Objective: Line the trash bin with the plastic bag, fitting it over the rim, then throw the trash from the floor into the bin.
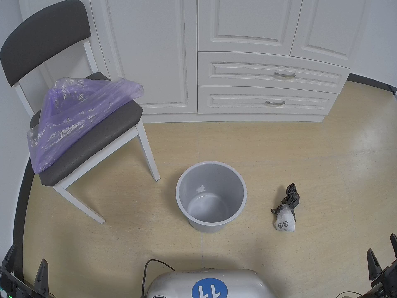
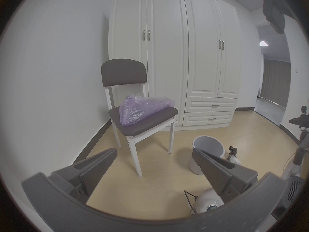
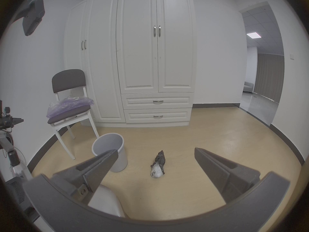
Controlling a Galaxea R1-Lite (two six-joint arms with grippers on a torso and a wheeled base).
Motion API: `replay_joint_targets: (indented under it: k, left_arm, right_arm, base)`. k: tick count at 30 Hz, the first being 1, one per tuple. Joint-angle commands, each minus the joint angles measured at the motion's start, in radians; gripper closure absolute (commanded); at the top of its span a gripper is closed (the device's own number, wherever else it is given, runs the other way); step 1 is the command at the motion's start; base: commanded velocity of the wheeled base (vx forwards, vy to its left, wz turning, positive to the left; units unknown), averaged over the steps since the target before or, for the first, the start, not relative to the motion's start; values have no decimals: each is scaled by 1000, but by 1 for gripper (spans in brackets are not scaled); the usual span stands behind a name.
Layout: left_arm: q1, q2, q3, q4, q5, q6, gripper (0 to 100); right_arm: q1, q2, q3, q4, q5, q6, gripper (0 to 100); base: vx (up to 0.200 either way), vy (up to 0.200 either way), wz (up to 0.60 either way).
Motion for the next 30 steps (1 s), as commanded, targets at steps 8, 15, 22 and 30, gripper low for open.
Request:
replay_joint_targets:
  k: [8, 15, 22, 30]
  left_arm:
    - [0, -15, 18, 0, 1, -2, 0]
    - [0, -15, 18, 1, 5, -6, 0]
    - [0, -15, 18, 0, 1, 0, 0]
    - [0, -15, 16, 0, -2, -2, 0]
  right_arm:
    - [0, -16, 18, 0, 0, -1, 0]
    - [0, -16, 18, 0, 0, -1, 0]
    - [0, -16, 18, 0, 0, -1, 0]
    - [0, -16, 18, 0, 0, -1, 0]
  base:
    - [0, 0, 0]
    - [0, 0, 0]
    - [0, 0, 0]
    - [0, 0, 0]
